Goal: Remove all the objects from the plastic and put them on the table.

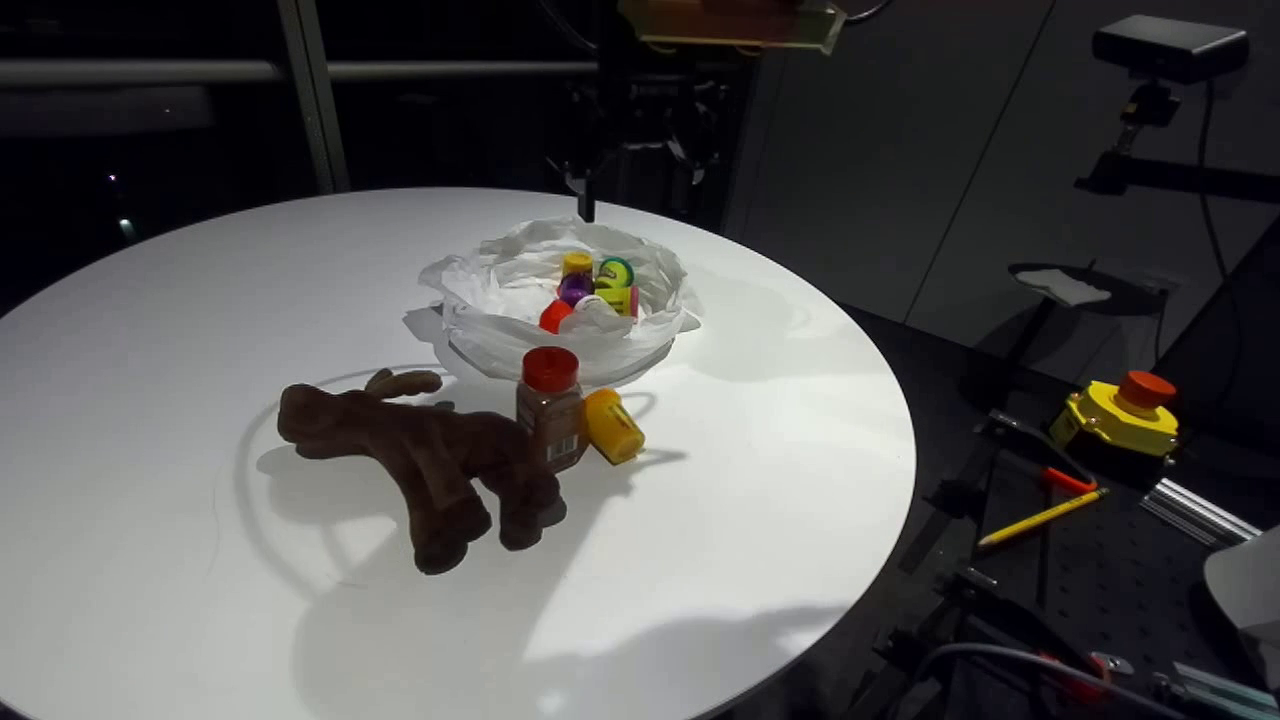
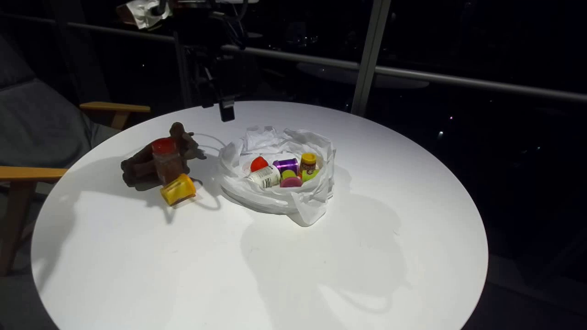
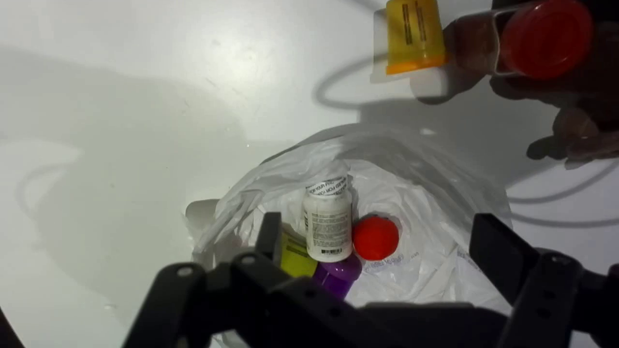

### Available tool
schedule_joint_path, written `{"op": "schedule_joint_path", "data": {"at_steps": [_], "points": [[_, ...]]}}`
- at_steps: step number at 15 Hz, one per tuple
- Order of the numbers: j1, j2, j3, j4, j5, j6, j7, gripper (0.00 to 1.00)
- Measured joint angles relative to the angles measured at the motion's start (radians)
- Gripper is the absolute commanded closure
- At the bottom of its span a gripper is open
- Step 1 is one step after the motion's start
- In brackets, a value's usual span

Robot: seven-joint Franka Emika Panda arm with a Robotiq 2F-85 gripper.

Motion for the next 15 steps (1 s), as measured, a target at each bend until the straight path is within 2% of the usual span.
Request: {"op": "schedule_joint_path", "data": {"at_steps": [7, 15], "points": [[-0.016, 0.221, -0.026, 0.256, -0.003, -0.017, 0.006, 0.0], [-0.08, 0.439, -0.059, 0.43, 0.069, -0.011, 0.002, 0.0]]}}
